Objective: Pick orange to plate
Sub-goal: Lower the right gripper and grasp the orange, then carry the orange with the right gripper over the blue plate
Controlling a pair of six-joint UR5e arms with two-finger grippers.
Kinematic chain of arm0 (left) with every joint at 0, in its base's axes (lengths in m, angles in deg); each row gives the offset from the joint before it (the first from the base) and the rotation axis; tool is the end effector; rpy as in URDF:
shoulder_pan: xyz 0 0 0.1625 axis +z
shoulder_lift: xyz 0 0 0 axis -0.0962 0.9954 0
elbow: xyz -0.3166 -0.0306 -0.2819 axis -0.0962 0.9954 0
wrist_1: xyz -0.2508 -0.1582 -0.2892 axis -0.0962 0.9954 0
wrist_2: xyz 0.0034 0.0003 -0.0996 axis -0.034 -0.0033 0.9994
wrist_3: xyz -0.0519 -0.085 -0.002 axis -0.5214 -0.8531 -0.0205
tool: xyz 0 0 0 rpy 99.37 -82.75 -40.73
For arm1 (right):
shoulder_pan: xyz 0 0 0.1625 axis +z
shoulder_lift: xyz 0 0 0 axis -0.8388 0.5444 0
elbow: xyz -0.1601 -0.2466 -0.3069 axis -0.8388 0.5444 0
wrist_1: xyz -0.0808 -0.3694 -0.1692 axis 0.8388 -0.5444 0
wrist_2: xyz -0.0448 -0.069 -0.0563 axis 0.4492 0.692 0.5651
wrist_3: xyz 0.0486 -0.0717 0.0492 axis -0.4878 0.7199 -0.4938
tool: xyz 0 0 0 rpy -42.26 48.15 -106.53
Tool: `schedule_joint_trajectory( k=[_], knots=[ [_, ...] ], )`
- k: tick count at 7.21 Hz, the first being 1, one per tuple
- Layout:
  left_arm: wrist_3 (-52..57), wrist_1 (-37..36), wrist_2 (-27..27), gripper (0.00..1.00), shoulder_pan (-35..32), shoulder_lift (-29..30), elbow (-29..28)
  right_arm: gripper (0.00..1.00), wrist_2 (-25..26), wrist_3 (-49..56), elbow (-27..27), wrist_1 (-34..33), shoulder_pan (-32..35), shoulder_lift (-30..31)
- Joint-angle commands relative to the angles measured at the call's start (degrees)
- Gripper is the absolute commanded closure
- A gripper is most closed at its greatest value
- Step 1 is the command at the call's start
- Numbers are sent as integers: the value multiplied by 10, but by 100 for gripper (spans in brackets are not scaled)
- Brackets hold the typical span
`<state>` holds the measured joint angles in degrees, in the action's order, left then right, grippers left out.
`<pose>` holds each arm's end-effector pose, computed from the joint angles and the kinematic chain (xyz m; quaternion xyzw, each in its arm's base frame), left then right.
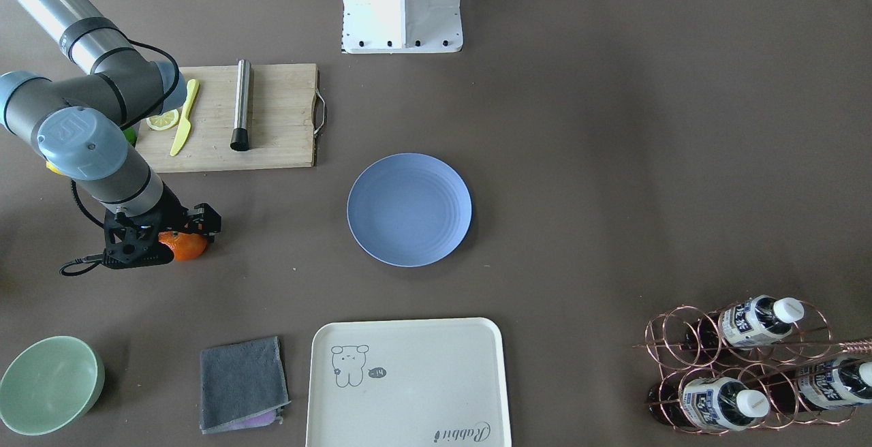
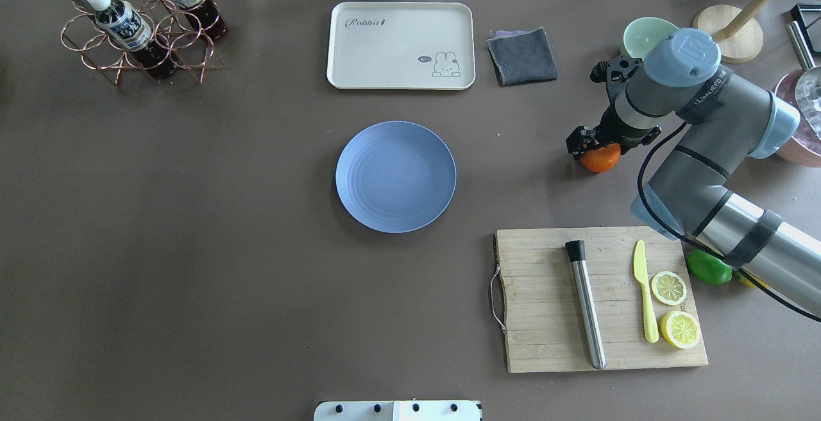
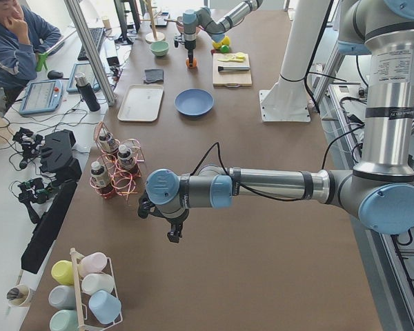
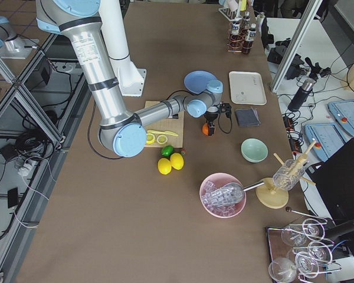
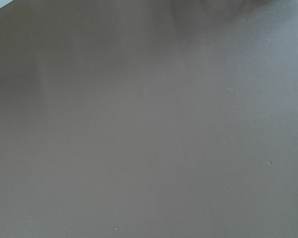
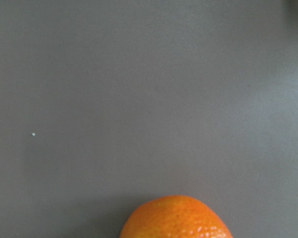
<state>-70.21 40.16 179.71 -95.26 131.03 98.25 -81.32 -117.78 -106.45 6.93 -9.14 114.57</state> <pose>-0.0519 -0.4852 0.6400 0.0222 0.4439 0.0787 0.8923 -0.3804 -0.5494 0.4589 0.0369 -0.3600 -0.0364 0.9315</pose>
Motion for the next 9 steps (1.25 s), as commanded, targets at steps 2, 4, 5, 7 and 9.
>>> schedule_joint_trajectory(
  k=[2, 4, 5, 7, 9],
  knots=[
    [0, 1, 0, 2, 0, 0, 0, 100, -2, -33, -21, -8, -15, -22],
    [0, 0, 1, 2, 0, -1, 0, 100, 27, -176, -13, -80, -70, -140],
    [0, 0, 0, 2, 0, -2, 0, 100, 57, -228, 4, -129, -100, -206],
    [0, 0, 1, 2, 0, -2, 0, 100, 99, -311, 77, -130, -146, -288],
    [0, 0, 0, 2, 0, -5, 0, 100, 133, -352, 129, -128, -180, -340]
  ],
)
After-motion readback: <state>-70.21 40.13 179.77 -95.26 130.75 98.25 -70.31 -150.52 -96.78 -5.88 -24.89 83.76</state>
